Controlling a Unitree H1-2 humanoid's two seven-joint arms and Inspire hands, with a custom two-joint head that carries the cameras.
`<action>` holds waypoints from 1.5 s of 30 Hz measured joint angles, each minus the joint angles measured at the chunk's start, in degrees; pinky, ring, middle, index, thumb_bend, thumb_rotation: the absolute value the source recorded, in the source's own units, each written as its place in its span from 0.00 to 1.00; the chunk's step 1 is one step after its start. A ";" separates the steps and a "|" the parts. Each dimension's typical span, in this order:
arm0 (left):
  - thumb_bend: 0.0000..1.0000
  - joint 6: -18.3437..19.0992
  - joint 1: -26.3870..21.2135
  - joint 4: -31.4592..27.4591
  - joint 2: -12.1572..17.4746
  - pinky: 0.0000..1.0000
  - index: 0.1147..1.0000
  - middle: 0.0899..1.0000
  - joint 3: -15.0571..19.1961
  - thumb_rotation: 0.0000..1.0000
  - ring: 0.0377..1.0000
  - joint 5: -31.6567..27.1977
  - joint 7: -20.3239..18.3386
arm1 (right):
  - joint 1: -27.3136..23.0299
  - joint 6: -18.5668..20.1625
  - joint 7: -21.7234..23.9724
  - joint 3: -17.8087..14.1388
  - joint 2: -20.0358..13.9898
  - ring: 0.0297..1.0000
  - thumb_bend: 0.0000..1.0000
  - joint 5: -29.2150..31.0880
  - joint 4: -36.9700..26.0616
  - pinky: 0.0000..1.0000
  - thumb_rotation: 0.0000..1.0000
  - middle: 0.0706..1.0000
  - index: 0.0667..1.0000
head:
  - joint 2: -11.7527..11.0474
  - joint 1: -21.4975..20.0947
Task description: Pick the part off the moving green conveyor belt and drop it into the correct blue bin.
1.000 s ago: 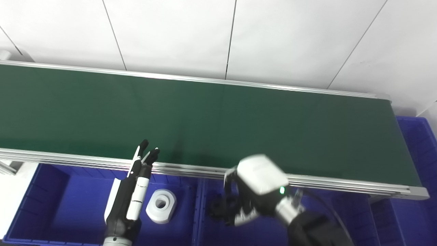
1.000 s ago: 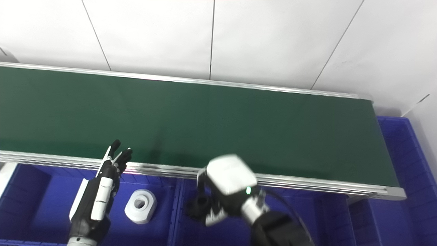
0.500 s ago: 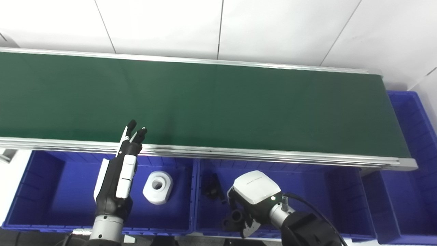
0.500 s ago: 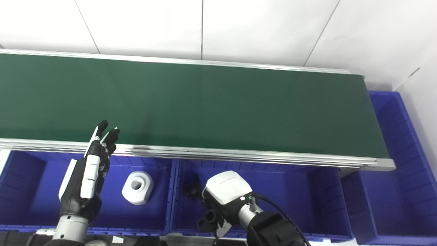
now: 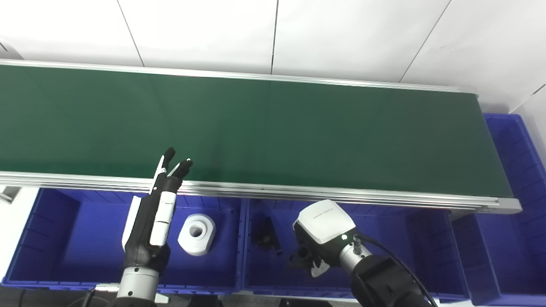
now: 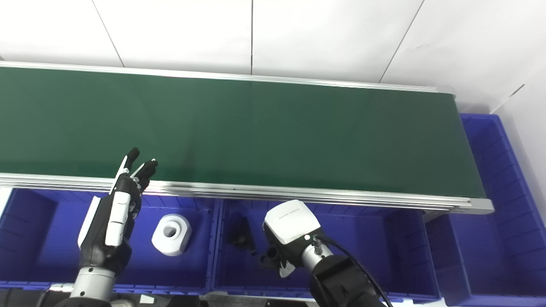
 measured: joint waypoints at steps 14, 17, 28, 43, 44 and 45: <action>0.60 -0.03 0.34 0.38 -0.25 0.99 1.00 0.87 0.00 0.94 0.92 0.02 0.00 | 1.05 -0.26 1.24 -0.14 1.09 0.45 0.95 -3.35 -0.03 0.36 0.68 0.59 0.65 | -0.62 0.96; 0.59 -0.60 0.58 0.97 -0.38 0.95 1.00 0.87 -0.40 0.94 0.91 0.80 0.13 | 1.94 -0.58 2.22 -0.97 1.40 0.47 0.94 -2.33 -1.17 0.38 0.69 0.60 0.66 | -0.79 1.76; 0.59 -5.51 2.40 3.94 -1.20 0.95 1.00 0.87 -2.48 0.98 0.91 4.38 1.37 | 15.96 8.99 2.52 -17.28 17.67 0.59 0.67 34.83 -20.66 0.51 0.84 0.65 0.67 | -4.12 10.18; 0.58 -8.63 2.53 10.12 -0.70 0.89 0.98 0.88 -4.34 0.97 0.88 9.13 2.41 | 24.97 -4.69 -18.31 -34.86 26.98 0.81 0.71 75.55 1.50 0.75 0.99 0.87 0.86 | -11.69 14.77; 0.59 -9.22 2.52 10.61 -0.69 0.89 0.98 0.88 -4.32 0.97 0.89 9.43 2.54 | 24.69 -7.14 -19.69 -34.84 26.96 0.85 0.73 76.28 2.85 0.78 1.00 0.94 0.91 | -12.47 14.24; 0.59 -9.83 2.50 11.03 -0.69 0.89 0.98 0.88 -4.32 0.97 0.89 9.72 2.61 | 24.53 -8.53 -20.54 -34.81 26.96 0.86 0.73 76.52 3.50 0.78 1.00 0.95 0.91 | -12.48 14.24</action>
